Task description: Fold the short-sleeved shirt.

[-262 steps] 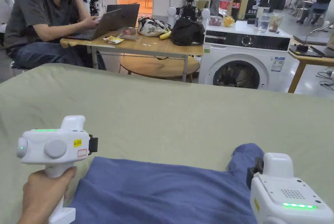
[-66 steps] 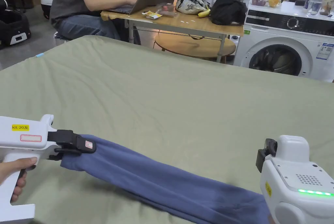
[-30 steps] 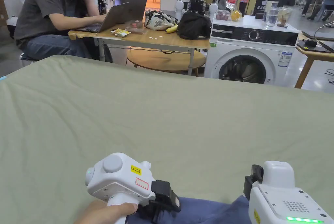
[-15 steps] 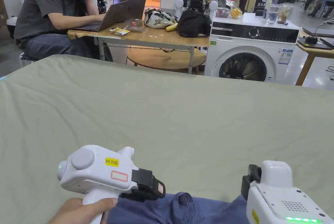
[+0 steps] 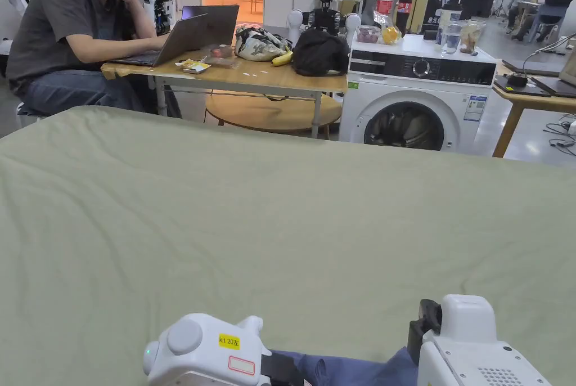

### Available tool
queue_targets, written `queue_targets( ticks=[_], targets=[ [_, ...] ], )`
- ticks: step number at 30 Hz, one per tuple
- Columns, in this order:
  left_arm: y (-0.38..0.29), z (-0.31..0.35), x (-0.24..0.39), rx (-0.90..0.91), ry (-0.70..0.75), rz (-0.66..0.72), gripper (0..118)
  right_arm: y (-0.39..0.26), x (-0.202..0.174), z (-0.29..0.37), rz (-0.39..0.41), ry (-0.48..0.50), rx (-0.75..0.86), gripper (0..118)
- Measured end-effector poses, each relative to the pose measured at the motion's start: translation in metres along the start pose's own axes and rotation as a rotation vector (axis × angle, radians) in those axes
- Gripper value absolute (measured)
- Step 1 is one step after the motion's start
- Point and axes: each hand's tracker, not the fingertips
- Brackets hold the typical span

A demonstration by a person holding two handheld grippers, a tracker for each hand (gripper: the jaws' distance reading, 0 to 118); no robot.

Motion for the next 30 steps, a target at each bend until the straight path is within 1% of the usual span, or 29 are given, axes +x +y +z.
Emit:
queue_targets(
  ticks=[1,3,4,7,10,11,13,14,15,16,20,22,24,26,27,30],
  targets=[
    [0.0,-0.001,-0.005,0.007,-0.007,0.009,4,0.0,0.001,0.0,-0.003,-0.002,0.0,0],
    [0.0,0.001,-0.012,0.008,-0.004,0.007,4,-0.001,0.002,-0.001,-0.008,-0.008,-0.002,0],
    [-0.001,0.002,-0.014,0.008,-0.032,0.014,4,-0.002,0.003,-0.002,-0.012,-0.009,-0.004,0],
    [0.0,0.008,-0.013,0.005,-0.053,0.011,4,-0.003,0.004,-0.002,-0.023,-0.01,-0.012,0],
    [0.0,0.026,-0.013,0.009,-0.081,0.019,6,-0.004,0.003,-0.002,-0.026,-0.008,-0.013,0],
    [0.001,0.035,-0.013,0.024,-0.089,0.021,8,-0.004,0.003,-0.002,-0.026,-0.008,-0.013,0],
    [0.003,0.061,-0.018,0.08,-0.135,0.033,33,-0.002,0.001,-0.002,-0.023,-0.005,-0.01,0],
    [0.003,0.073,-0.021,0.101,-0.145,0.041,43,-0.002,0.001,-0.002,-0.022,-0.004,-0.008,0],
    [0.003,0.088,-0.023,0.135,-0.149,0.046,52,-0.001,0.0,-0.002,-0.02,-0.001,-0.005,0],
    [0.003,0.105,-0.027,0.167,-0.141,0.047,56,0.001,-0.002,-0.003,-0.019,0.002,-0.004,0],
    [0.003,0.154,-0.047,0.261,-0.052,0.012,61,0.002,-0.008,-0.005,-0.015,0.014,-0.002,0],
    [0.001,0.169,-0.062,0.277,0.01,0.041,61,0.002,-0.013,-0.007,-0.013,0.023,-0.006,0],
    [-0.002,0.171,-0.077,0.271,0.056,0.11,61,0.001,-0.018,-0.008,-0.009,0.029,-0.009,0],
    [-0.003,0.163,-0.089,0.234,0.045,0.112,61,0.0,-0.022,-0.009,-0.008,0.038,-0.01,0],
    [-0.009,0.152,-0.085,0.19,0.021,0.115,61,0.0,-0.023,-0.009,-0.01,0.043,-0.011,0],
    [-0.015,0.125,-0.095,0.117,-0.096,0.151,61,0.0,-0.025,-0.009,-0.015,0.055,-0.011,0]
  ],
)
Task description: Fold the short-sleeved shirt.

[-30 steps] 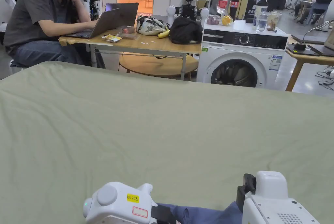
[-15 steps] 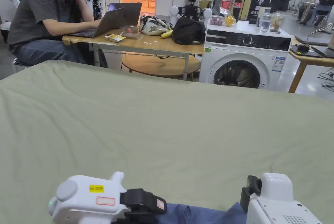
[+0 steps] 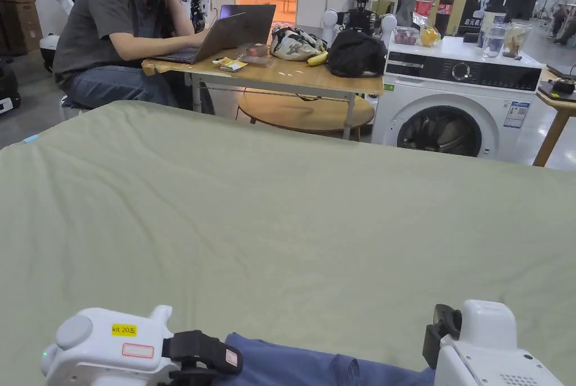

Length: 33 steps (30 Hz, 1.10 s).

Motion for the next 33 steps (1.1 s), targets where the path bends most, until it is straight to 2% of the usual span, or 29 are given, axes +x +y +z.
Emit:
queue_targets(
  ticks=[3,5,7,9,14,21,27,31,33],
  targets=[
    [0.004,-0.014,-0.009,0.041,-0.097,0.003,61,0.001,0.0,0.002,0.001,0.002,0.004,0],
    [-0.005,-0.018,-0.001,0.042,-0.096,0.008,57,0.002,0.001,0.004,0.0,-0.003,0.006,0],
    [-0.008,-0.023,0.001,0.047,-0.036,0.008,22,0.003,0.003,0.006,-0.004,-0.008,0.006,0],
    [-0.003,-0.015,-0.012,0.059,-0.068,0.015,13,0.003,0.006,0.006,-0.005,-0.015,0.006,0],
    [0.001,0.003,-0.006,0.072,-0.099,-0.008,7,0.005,0.012,0.008,-0.005,-0.031,0.006,0],
    [-0.006,0.067,0.042,0.158,-0.136,-0.063,7,0.011,0.01,0.006,-0.006,-0.022,0.009,0],
    [-0.003,0.124,0.072,0.257,0.034,-0.153,7,0.019,-0.003,0.001,0.008,-0.004,0.042,0],
    [-0.002,0.128,0.094,0.261,0.135,-0.187,7,0.022,-0.011,0.0,0.018,-0.007,0.072,0],
    [-0.002,0.124,0.104,0.258,0.137,-0.201,7,0.023,-0.012,0.001,0.024,-0.01,0.083,0]
  ],
)
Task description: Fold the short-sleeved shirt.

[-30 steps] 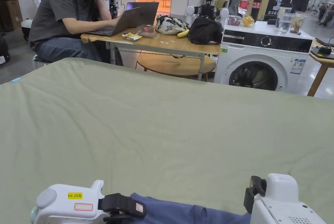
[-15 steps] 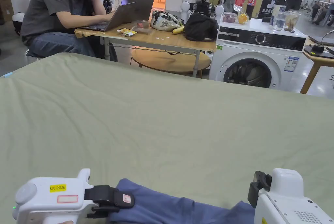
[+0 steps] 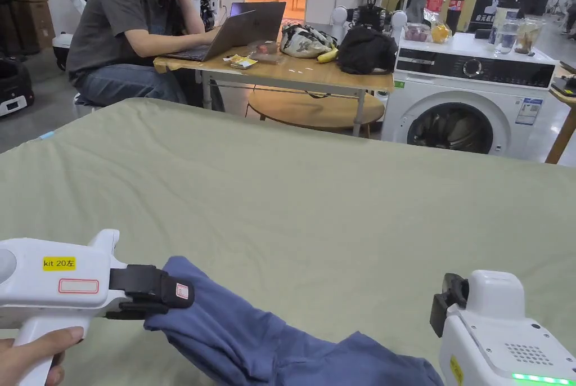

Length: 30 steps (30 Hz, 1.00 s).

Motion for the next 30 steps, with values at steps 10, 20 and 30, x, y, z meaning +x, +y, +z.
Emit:
queue_targets(
  ticks=[10,20,30],
  targets=[
    [-0.009,-0.061,0.087,-0.128,-0.023,-0.135,7,0.006,0.015,0.017,0.008,-0.034,0.054,0],
    [-0.044,-0.191,0.126,-0.339,0.017,-0.147,7,-0.001,0.039,0.032,-0.004,-0.077,0.052,0],
    [-0.088,-0.269,0.124,-0.481,0.06,-0.122,47,-0.014,0.062,0.039,-0.015,-0.119,0.016,0]
  ],
)
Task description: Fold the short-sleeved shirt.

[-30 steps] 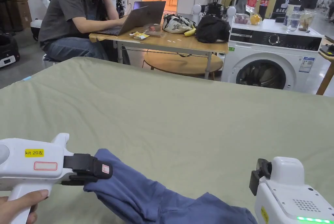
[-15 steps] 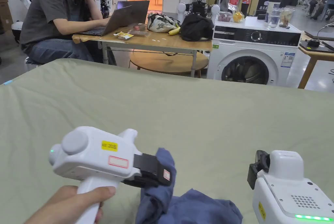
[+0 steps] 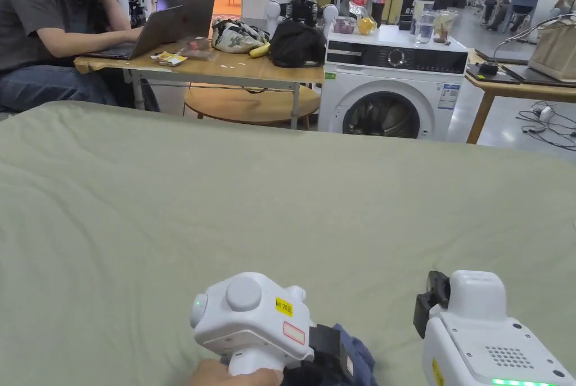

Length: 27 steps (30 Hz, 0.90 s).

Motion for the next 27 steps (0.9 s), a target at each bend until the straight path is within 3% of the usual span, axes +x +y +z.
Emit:
queue_targets(
  ticks=[3,9,11,13,19,24,27],
  targets=[
    [-0.007,0.012,0.005,-0.006,-0.018,-0.009,56,-0.002,0.005,0.001,0.001,-0.006,-0.007,0],
    [-0.008,0.055,0.009,0.125,-0.083,-0.064,56,-0.003,0.008,0.001,-0.018,-0.006,-0.015,0],
    [-0.004,0.057,0.005,0.156,-0.095,-0.07,43,-0.004,0.006,0.0,-0.03,-0.004,-0.017,0],
    [-0.003,0.048,0.0,0.16,-0.095,-0.058,20,-0.005,0.005,-0.001,-0.041,0.004,-0.02,0],
    [-0.007,-0.017,-0.013,0.011,-0.258,0.011,8,-0.008,-0.001,-0.003,-0.03,0.016,-0.029,0],
    [-0.014,-0.061,-0.025,0.016,-0.156,0.034,0,-0.009,0.001,-0.005,-0.036,0.01,-0.039,0],
    [-0.018,-0.06,-0.026,0.041,-0.186,0.021,0,-0.01,0.004,-0.004,-0.036,0.004,-0.044,0]
  ],
)
